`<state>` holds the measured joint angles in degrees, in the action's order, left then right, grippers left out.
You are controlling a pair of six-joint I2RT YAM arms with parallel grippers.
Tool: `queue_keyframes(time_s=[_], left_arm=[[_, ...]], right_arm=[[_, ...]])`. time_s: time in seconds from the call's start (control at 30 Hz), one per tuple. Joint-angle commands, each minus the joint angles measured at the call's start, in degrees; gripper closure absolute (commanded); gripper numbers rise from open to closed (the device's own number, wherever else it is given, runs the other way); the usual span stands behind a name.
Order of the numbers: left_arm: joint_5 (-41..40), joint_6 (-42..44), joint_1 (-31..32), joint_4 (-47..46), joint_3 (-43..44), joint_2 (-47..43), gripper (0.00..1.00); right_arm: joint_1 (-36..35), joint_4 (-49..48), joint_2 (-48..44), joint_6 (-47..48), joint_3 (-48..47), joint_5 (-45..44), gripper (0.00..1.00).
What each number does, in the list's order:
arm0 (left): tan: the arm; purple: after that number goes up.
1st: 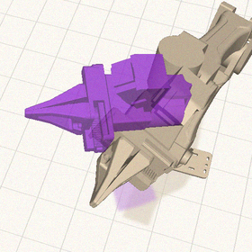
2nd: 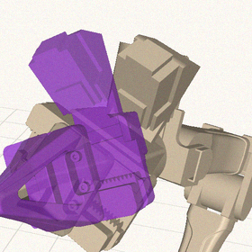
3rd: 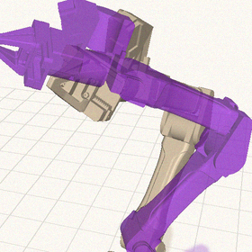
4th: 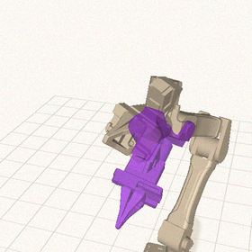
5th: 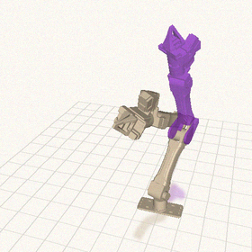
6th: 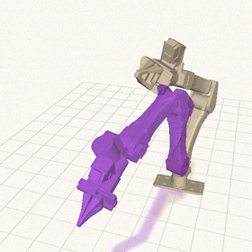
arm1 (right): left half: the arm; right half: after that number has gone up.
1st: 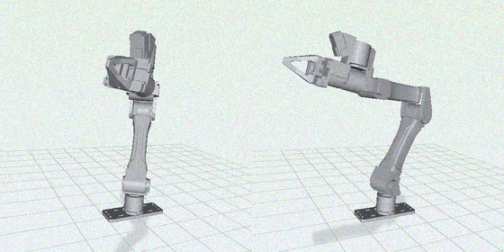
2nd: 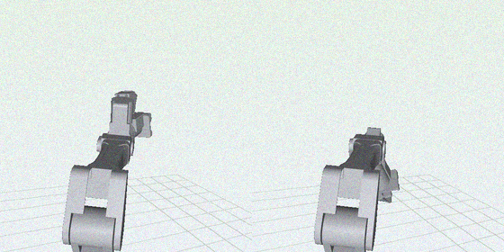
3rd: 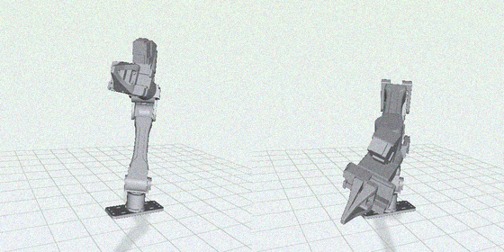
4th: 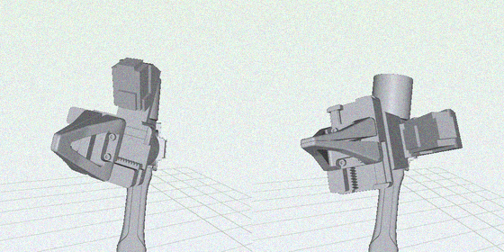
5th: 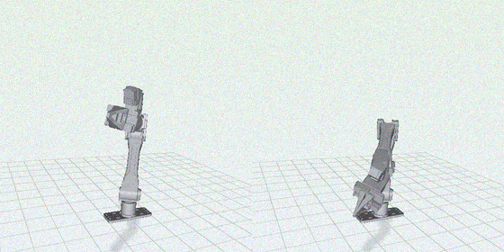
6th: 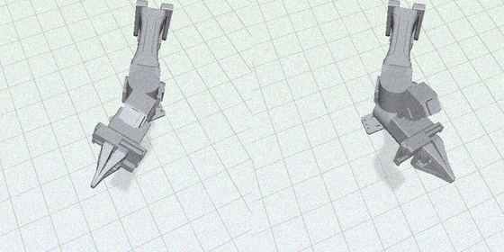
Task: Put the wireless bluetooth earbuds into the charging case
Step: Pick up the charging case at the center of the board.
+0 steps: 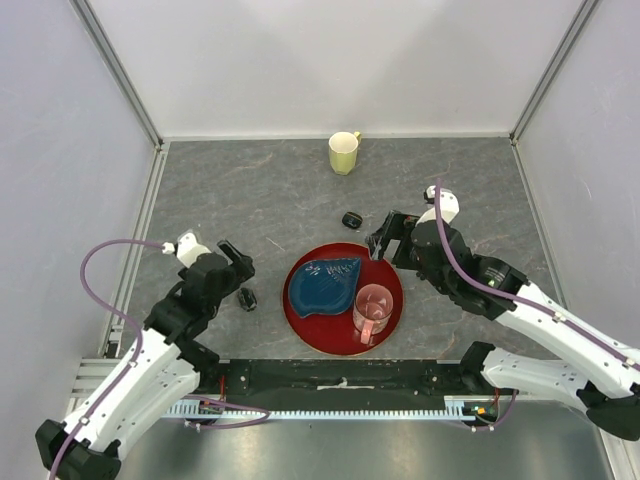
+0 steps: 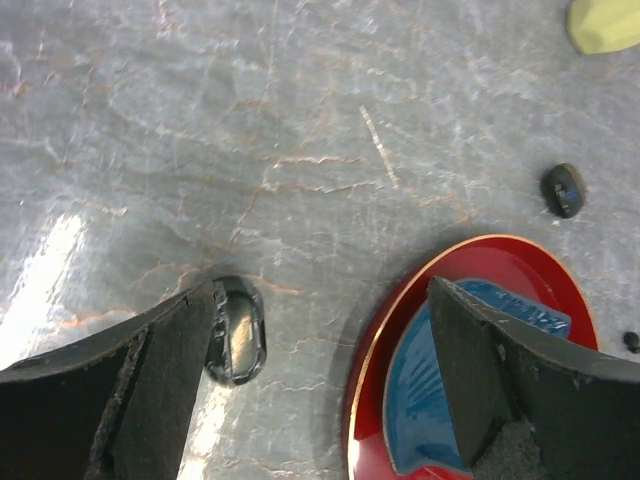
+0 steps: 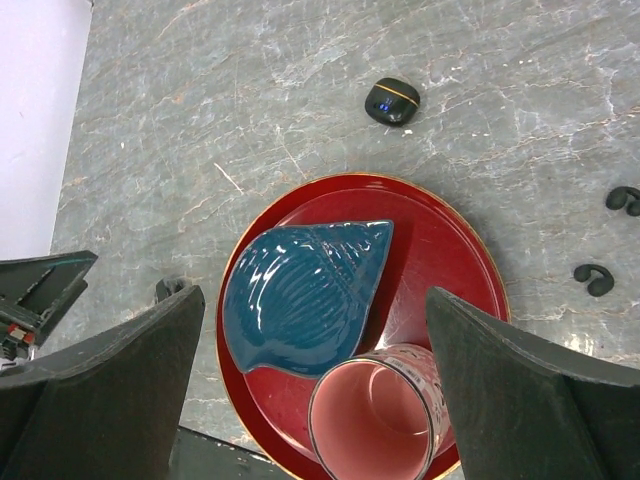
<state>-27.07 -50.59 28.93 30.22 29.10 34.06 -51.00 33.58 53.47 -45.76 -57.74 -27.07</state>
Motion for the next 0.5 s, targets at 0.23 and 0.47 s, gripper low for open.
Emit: queue_keyframes(time_s=[0.23, 0.47], left_arm=[[0.3, -9.2, -0.3, 8.7, 1.5, 11.4, 0.09], [0.9, -10.3, -0.3, 7.3, -1.0, 12.5, 0.17]], right_arm=[[0.0, -3.6, 2.5, -1.1, 0.1, 3.0, 0.02], [0.2, -3.7, 1.6, -1.3, 1.3, 1.6, 0.02]])
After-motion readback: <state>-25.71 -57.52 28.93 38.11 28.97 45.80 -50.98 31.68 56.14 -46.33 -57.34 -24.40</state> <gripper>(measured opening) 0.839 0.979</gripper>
